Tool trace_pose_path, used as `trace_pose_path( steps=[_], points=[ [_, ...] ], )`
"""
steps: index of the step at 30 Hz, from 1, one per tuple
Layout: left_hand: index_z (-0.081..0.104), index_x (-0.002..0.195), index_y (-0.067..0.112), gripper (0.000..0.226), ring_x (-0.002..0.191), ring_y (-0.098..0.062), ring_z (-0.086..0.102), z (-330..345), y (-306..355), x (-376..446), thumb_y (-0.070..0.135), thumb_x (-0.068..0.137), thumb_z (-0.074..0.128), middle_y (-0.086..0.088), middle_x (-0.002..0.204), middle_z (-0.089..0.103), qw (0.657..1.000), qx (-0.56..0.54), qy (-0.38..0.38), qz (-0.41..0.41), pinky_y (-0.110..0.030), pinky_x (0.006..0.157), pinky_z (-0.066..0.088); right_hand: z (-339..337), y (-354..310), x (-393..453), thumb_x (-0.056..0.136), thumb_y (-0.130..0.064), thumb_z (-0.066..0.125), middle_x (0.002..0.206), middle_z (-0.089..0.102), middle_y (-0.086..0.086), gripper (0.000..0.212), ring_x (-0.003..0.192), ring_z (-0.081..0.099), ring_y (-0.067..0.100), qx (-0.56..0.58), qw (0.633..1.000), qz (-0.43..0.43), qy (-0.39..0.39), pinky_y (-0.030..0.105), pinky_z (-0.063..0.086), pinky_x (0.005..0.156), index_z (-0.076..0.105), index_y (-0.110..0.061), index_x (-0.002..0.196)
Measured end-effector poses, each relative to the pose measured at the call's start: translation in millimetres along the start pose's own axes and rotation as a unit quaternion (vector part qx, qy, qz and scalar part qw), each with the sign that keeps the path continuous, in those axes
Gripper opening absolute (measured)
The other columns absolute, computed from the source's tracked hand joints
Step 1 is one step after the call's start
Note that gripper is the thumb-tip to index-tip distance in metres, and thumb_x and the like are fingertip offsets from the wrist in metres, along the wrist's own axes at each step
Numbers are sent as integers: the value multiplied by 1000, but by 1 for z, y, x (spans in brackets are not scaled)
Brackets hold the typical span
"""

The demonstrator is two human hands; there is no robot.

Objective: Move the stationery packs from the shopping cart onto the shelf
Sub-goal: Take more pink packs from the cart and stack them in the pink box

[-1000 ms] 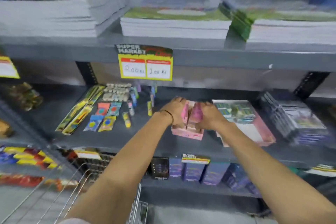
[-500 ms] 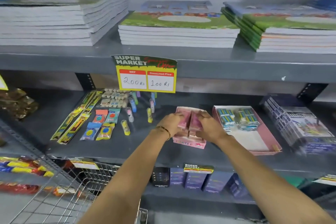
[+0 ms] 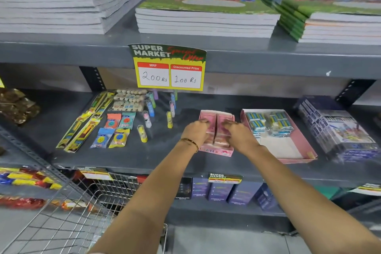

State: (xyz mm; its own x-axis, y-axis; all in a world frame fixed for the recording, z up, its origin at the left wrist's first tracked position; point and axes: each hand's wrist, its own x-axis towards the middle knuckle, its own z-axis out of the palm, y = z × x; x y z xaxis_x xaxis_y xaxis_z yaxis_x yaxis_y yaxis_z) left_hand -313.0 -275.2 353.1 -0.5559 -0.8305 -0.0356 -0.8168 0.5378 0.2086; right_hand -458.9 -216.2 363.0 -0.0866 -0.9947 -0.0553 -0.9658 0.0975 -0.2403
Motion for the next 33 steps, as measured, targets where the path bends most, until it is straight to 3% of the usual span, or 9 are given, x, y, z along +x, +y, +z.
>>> trace_pose_path(
  steps=[8,14,18,21,25,29,31,33],
  points=[
    [45,133,7,47,114,-32,61,4,1,-5,1,88,54,-10,142,47,999,40,-3,18,-43,93,54,10,-4,-5,84,-3,60,146,43,8,58,134,41,26,-54,997,-25,42,34,39,109,40,-10,139],
    [44,133,5,48,114,-31,60,2,1,-4,-5,86,50,-11,141,46,999,44,14,26,-42,88,54,10,-6,-4,82,-1,62,140,51,12,56,130,46,27,-52,996,-29,59,35,41,108,45,-7,134],
    [36,140,5,56,129,-28,48,8,1,-7,-4,87,53,-12,147,38,999,31,17,33,-42,97,52,11,-7,-7,82,-7,65,141,49,11,57,131,45,27,-35,998,-21,56,34,41,108,43,-8,135],
    [19,148,4,64,146,-24,22,13,-3,-11,5,94,52,-12,158,20,998,28,37,45,-34,115,35,9,-12,-12,84,-18,65,142,47,12,59,133,42,27,-3,996,-28,84,33,37,110,41,-6,137],
    [8,149,2,69,149,-25,5,18,-10,-29,24,97,48,-14,161,7,995,50,70,41,-31,122,8,8,-27,-21,85,-8,60,139,50,21,54,133,43,32,-5,985,-83,153,37,31,114,45,4,135],
    [15,148,-1,76,148,-29,13,15,-28,-60,34,93,55,-17,158,14,989,22,147,-1,-37,122,12,17,-59,-24,77,-3,68,131,57,26,53,124,53,39,-33,973,-159,162,49,34,108,53,8,127],
    [26,144,-4,83,143,-33,29,14,-44,-82,30,82,70,-22,153,28,986,14,162,-28,-41,118,24,26,-82,-24,68,-4,75,123,64,25,55,116,61,37,-59,965,-205,153,51,39,102,59,9,119],
    [40,137,-8,84,133,-38,44,17,-64,-111,26,70,80,-26,143,44,982,-4,169,-85,-47,110,36,40,-113,-27,67,-8,70,118,68,22,49,110,65,34,-76,950,-268,142,49,46,98,64,7,114]
  ],
)
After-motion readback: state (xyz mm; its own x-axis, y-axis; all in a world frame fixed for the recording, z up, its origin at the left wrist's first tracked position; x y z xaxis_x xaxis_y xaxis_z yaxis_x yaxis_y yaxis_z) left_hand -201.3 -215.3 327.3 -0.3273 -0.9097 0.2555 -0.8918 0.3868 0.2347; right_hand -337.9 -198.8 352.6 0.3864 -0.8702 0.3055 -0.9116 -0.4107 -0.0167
